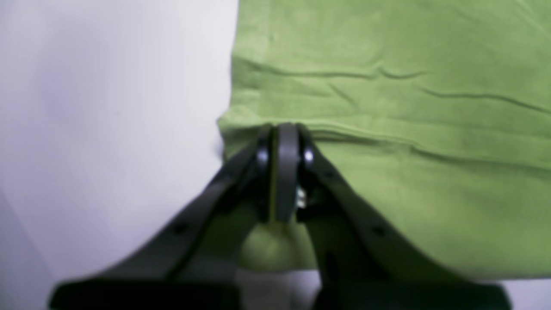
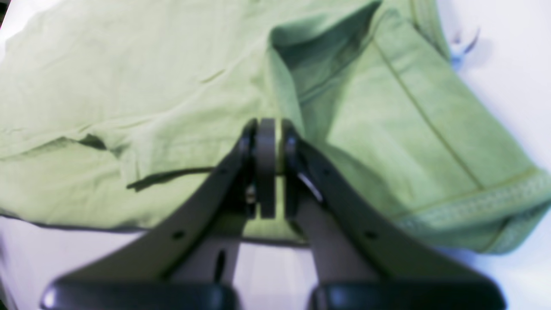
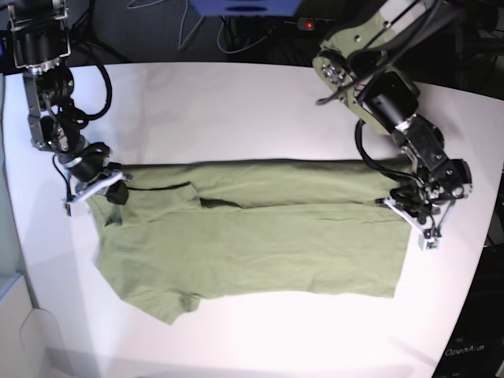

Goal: Fold the T-shirt properly
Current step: 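Lower the folded edge onto the shirt and release with both grippers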

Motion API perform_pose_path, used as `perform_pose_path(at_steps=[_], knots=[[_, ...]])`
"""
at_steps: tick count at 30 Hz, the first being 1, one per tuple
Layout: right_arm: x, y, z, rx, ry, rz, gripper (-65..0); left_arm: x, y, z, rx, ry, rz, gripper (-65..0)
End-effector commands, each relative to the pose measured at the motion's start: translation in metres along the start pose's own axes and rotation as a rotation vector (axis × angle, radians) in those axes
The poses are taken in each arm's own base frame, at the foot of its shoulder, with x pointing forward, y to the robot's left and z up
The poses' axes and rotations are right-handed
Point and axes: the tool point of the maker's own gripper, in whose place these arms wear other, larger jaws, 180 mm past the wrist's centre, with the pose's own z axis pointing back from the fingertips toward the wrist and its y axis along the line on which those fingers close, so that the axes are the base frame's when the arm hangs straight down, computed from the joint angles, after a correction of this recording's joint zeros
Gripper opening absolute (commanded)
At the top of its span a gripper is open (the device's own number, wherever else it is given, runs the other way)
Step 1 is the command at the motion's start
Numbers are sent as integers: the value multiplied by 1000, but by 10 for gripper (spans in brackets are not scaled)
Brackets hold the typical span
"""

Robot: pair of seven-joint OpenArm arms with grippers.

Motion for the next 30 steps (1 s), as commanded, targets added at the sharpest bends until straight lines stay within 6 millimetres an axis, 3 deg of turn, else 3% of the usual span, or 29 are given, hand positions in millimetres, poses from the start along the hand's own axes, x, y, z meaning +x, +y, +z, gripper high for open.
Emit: perform_pose_path(at_steps=[1, 6, 12, 14, 30], knots=[[17, -1, 3, 2, -45, 2, -634, 17, 1, 3, 2, -50, 1, -630], [13, 2, 1, 9, -39, -4, -627, 11, 0, 3, 1, -37, 1, -630], [11, 4, 0, 12, -36, -9, -443, 8, 0, 2, 0, -34, 4, -630], [11, 4, 0, 12, -36, -9, -408, 8, 0, 2, 1, -33, 5, -630], [11, -4, -8, -6, -29, -34, -396, -1, 0, 1, 1, -16, 1, -630]])
